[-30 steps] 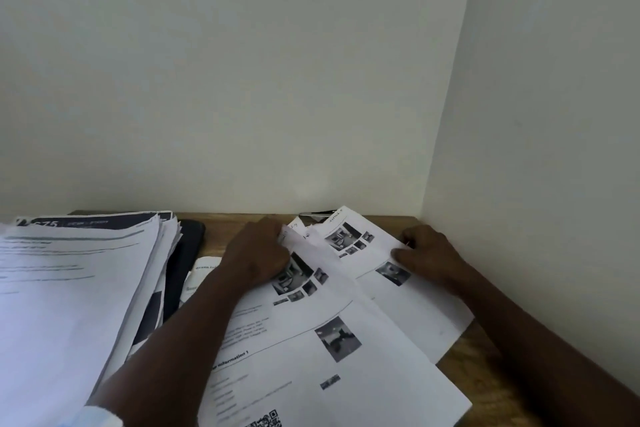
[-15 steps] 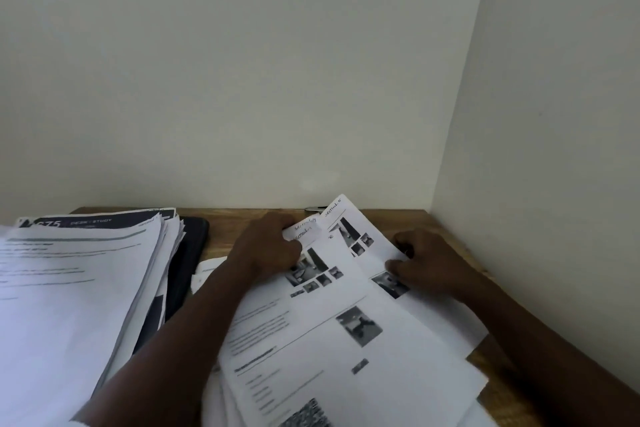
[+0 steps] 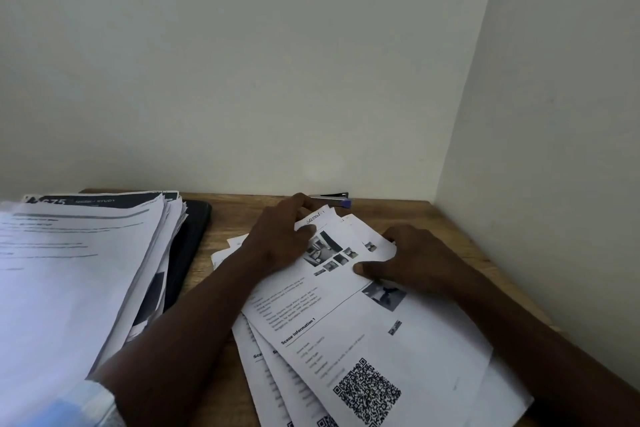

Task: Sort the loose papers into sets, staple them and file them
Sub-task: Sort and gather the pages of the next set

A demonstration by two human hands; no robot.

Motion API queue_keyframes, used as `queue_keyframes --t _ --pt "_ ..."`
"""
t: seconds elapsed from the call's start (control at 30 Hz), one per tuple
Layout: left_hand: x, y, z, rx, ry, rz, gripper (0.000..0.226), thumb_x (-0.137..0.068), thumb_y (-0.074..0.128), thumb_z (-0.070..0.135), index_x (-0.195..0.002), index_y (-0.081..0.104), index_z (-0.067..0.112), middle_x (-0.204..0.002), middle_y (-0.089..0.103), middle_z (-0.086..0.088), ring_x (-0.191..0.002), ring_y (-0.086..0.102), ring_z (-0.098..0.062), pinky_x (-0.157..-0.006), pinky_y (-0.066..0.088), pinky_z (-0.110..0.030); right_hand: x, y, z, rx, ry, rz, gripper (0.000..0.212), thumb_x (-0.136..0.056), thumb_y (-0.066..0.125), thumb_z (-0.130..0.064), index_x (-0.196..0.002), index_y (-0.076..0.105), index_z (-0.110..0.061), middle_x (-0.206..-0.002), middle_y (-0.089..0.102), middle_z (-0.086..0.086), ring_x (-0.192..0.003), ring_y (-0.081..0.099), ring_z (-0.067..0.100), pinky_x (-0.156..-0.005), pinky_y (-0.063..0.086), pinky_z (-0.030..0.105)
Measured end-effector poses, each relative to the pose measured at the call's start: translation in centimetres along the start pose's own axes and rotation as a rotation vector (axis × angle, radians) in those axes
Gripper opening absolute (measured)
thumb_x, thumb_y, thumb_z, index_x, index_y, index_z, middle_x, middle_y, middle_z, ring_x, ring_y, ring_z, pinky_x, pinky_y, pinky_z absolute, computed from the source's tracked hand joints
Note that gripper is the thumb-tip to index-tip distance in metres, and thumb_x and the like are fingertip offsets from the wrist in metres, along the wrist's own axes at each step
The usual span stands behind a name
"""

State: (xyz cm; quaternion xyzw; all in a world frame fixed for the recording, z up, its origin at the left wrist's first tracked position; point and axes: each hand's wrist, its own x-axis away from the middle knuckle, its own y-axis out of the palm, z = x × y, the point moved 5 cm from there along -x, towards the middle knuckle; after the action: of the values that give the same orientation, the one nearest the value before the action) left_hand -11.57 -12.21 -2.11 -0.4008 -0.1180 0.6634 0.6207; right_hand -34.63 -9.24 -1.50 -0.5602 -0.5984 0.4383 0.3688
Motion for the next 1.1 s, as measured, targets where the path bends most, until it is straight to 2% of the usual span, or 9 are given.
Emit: queue_keyframes --t 0.17,0.37,0.5,0.67,0.77,0.8,0.93,1.03,1.1 --pt "-0.1 -0.2 0.0 0.066 -0.025 -0.042 0.054 -0.072 0.086 0.019 -0.117 0.061 0.039 -0.095 0.073 0.016 -0.087 0.065 0.005 -0.074 0.049 -0.018 0.2 0.0 0.0 0.006 -0.013 0.046 0.066 -0.071 0.073 -0.078 -0.120 0.062 -0.034 -0.123 0.064 -0.010 -0.110 0.060 0.015 -0.093 0.050 0.037" --pt "-0.4 -0.5 -0.4 0.090 0.002 -0.028 0.048 -0.078 0.079 0.012 -0.117 0.064 0.036 -0.101 0.076 0.016 -0.092 0.071 -0.002 -0.080 0.055 -0.027 -0.2 0.3 -0.8 -0.166 -0.133 0.359 0.055 -0.088 0.071 -0.056 -0.132 0.060 -0.026 -0.121 0.060 -0.003 -0.115 0.058 0.019 -0.100 0.048 0.042" --pt "-0.5 -0.5 -0.5 0.047 0.015 0.002 0.026 -0.086 0.074 0.016 -0.107 0.070 0.030 -0.093 0.075 0.017 -0.083 0.069 0.004 -0.071 0.048 -0.019 -0.3 0.7 -1.0 -0.403 -0.168 0.323 0.030 -0.091 0.075 -0.038 -0.118 0.065 -0.030 -0.104 0.065 -0.011 -0.090 0.061 0.003 -0.079 0.047 0.019" --pt "-0.2 -1.2 -0.4 0.063 0.072 0.189 0.020 -0.090 0.074 0.013 -0.110 0.073 0.019 -0.108 0.066 0.007 -0.096 0.063 -0.011 -0.084 0.043 -0.024 -0.4 1.7 -0.4 -0.408 -0.161 0.309 0.022 -0.092 0.073 -0.035 -0.112 0.066 -0.031 -0.100 0.066 -0.013 -0.090 0.062 0.002 -0.075 0.045 0.022" --pt "-0.3 -1.9 -0.1 0.094 0.063 0.248 0.022 -0.092 0.062 0.002 -0.096 0.077 0.018 -0.098 0.072 0.008 -0.088 0.066 -0.010 -0.076 0.045 -0.024 -0.3 1.4 -0.6 -0.477 -0.183 0.316 0.014 -0.096 0.069 -0.034 -0.105 0.070 -0.024 -0.096 0.069 -0.008 -0.071 0.065 -0.004 -0.059 0.045 0.012" --pt "-0.6 -1.8 -0.4 0.148 0.021 0.228 0.030 -0.087 0.058 -0.003 -0.086 0.078 0.020 -0.089 0.075 0.008 -0.082 0.068 -0.011 -0.072 0.048 -0.027 -0.2 1.3 -0.7 -0.521 -0.182 0.313 0.014 -0.097 0.068 -0.034 -0.103 0.072 -0.022 -0.096 0.070 -0.007 -0.067 0.065 -0.005 -0.056 0.045 0.010" --pt "-0.8 -1.8 -0.8 0.502 -0.160 0.239 0.040 -0.069 0.047 -0.018 -0.055 0.065 0.015 -0.054 0.063 0.005 -0.055 0.056 -0.013 -0.057 0.040 -0.023 -0.4 0.6 -0.2 -0.680 -0.122 0.303 0.034 -0.099 0.059 -0.055 -0.095 0.077 -0.026 -0.094 0.075 -0.009 -0.087 0.069 0.006 -0.080 0.053 0.029" --pt "-0.3 -2.6 -0.9 0.632 -0.234 0.320 0.038 -0.070 0.040 -0.015 -0.053 0.057 0.014 -0.050 0.052 0.003 -0.049 0.051 -0.013 -0.049 0.037 -0.020 -0.2 -0.5 0.5 -0.749 -0.087 0.270 0.047 -0.099 0.054 -0.060 -0.091 0.077 -0.020 -0.086 0.075 -0.002 -0.074 0.069 0.012 -0.066 0.050 0.024" --pt "-0.1 -2.8 -1.0 0.779 -0.286 0.351 0.017 -0.066 0.043 -0.003 -0.063 0.057 0.006 -0.059 0.051 -0.010 -0.057 0.049 -0.022 -0.054 0.036 -0.026 -0.1 -0.9 0.9 -0.576 -0.139 0.282 0.056 -0.096 0.053 -0.062 -0.085 0.073 -0.011 -0.083 0.073 0.003 -0.074 0.068 0.021 -0.068 0.051 0.035"
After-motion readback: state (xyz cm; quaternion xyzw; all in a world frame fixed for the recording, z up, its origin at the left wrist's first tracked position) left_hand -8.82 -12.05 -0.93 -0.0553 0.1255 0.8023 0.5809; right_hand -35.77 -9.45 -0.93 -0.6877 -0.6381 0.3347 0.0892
